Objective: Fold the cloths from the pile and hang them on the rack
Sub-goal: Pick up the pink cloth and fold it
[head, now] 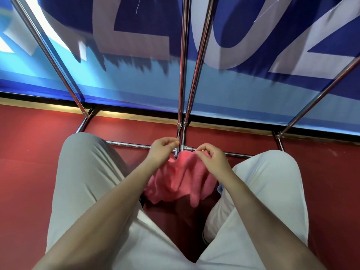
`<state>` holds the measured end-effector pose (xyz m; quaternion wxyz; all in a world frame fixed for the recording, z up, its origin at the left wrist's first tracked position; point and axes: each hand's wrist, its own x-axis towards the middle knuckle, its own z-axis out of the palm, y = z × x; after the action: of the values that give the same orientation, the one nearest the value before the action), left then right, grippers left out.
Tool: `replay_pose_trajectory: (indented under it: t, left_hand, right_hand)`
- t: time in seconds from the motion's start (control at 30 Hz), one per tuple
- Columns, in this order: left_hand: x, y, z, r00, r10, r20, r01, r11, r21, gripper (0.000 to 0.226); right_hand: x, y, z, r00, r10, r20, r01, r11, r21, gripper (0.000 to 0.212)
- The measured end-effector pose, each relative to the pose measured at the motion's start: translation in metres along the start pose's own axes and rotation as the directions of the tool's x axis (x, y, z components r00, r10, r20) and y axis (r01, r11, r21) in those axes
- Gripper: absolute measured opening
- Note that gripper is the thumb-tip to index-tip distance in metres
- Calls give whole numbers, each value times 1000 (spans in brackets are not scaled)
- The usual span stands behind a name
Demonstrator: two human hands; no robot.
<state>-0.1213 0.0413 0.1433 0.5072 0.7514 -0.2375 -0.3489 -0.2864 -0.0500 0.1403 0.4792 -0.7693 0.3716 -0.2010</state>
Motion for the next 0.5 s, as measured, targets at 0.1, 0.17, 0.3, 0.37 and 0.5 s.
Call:
replay_pose_trajectory:
  t: [0.1,0.17,0.3,0.37,0.5]
  left_hand:
    - [-10,1,15,995,52,85,-55,998,31,24]
    - [-16,2,25,987,80,139,-82,997,8,25]
    - [-22,0,39,971,100,218,-96,995,-29,22]
    - [-23,-2,43,964,96,248,-94,995,-21,17]
    - [-26,-5,45,951,104,291,-101,995,-27,19]
  right_hand:
    - [0,-2,-2,1000,-23,5,22,999,41,6]
    - [0,-4,-5,999,-42,2,42,996,83,9]
    - [-2,-9,-11,996,-77,-44,83,984,160,22]
    - [-3,-9,-13,993,-76,-85,91,977,192,22]
    - [-2,-9,-15,990,-74,-121,99,972,215,20]
